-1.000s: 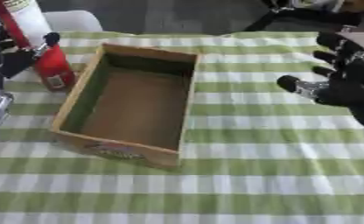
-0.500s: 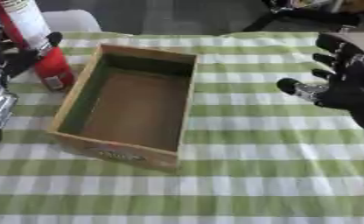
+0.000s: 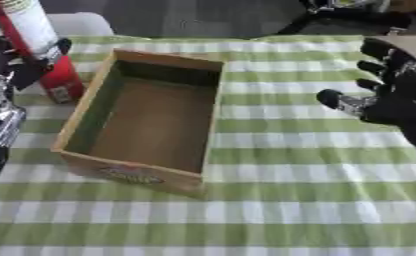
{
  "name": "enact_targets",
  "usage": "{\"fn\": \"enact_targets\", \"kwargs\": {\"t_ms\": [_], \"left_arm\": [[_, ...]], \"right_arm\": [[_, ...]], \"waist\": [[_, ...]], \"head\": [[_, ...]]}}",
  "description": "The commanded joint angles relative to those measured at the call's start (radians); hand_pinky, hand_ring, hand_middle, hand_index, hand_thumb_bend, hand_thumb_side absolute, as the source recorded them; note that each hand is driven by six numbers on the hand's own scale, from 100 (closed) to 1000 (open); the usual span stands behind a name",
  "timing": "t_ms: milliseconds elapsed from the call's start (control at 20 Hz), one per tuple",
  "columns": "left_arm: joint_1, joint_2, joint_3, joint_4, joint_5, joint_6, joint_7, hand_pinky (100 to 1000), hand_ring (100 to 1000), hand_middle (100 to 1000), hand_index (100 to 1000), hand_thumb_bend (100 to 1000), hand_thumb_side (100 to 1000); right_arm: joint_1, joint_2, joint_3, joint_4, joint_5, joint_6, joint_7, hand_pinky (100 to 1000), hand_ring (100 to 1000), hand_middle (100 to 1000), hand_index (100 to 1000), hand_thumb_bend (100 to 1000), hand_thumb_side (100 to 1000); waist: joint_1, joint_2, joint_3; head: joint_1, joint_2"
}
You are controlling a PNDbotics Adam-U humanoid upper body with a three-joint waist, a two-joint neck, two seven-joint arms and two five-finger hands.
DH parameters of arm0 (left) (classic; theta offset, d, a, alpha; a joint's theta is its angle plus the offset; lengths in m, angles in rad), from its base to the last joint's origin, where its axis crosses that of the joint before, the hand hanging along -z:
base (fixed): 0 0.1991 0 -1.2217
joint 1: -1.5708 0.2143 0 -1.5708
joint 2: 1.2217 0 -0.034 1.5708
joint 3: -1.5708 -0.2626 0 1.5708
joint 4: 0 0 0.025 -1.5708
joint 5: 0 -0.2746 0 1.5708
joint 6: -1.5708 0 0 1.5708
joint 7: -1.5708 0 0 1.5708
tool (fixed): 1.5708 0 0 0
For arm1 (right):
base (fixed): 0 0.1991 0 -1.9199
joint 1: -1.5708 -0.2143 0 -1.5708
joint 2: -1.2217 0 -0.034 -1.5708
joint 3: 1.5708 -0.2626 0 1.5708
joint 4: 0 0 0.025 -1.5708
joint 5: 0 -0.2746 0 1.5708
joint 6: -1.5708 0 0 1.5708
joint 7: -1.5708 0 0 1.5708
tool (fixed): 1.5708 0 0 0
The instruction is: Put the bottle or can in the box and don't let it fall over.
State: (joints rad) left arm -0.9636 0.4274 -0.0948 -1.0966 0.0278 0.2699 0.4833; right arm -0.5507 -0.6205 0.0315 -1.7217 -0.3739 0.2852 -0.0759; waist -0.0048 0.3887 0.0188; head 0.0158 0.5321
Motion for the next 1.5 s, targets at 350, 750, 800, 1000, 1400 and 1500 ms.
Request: {"fn": "enact_targets", "kwargs": {"t_ms": [350, 750, 800, 1000, 1400, 1500], "left_arm": [[-0.018, 0.01, 0.002, -0.036, 0.153, -0.01, 0.056, 829, 787, 667, 582, 100, 347], [-0.012, 0.023, -0.016, -0.096, 0.203, -0.002, 0.073, 802, 758, 637, 545, 100, 542], [-0.011, 0.024, -0.017, -0.102, 0.198, -0.001, 0.075, 795, 755, 633, 539, 100, 551], [-0.011, 0.03, -0.019, -0.159, 0.176, 0.002, 0.08, 789, 750, 626, 535, 100, 582], [0.0, 0.052, -0.056, -0.367, 0.157, 0.053, 0.052, 790, 744, 619, 525, 100, 630], [0.007, 0.056, -0.077, -0.437, 0.157, 0.084, 0.032, 792, 744, 619, 521, 100, 627]], "right_arm": [[-0.007, -0.019, -0.011, -0.004, 0.003, -0.001, 0.005, 952, 1000, 987, 964, 672, 100], [-0.004, -0.017, -0.011, -0.002, 0.002, 0.001, 0.007, 952, 1000, 986, 963, 671, 100], [-0.003, -0.017, -0.011, -0.002, 0.001, 0.001, 0.007, 952, 1000, 986, 963, 671, 100], [-0.001, -0.017, -0.013, -0.001, 0.0, 0.0, 0.005, 953, 1000, 986, 963, 669, 100], [-0.006, -0.019, -0.012, 0.0, 0.006, 0.002, 0.004, 956, 1000, 993, 965, 662, 100], [-0.007, -0.02, -0.011, 0.0, 0.011, 0.003, 0.004, 957, 1000, 994, 967, 663, 100]], "waist": [[-0.001, -0.027, -0.001], [0.001, -0.04, 0.001], [0.001, -0.041, 0.001], [0.003, -0.051, 0.001], [0.006, -0.074, 0.006], [0.007, -0.081, 0.008]], "head": [[-0.009, 0.015], [-0.019, 0.027], [-0.019, 0.028], [-0.023, 0.033], [-0.033, 0.053], [-0.036, 0.056]]}}
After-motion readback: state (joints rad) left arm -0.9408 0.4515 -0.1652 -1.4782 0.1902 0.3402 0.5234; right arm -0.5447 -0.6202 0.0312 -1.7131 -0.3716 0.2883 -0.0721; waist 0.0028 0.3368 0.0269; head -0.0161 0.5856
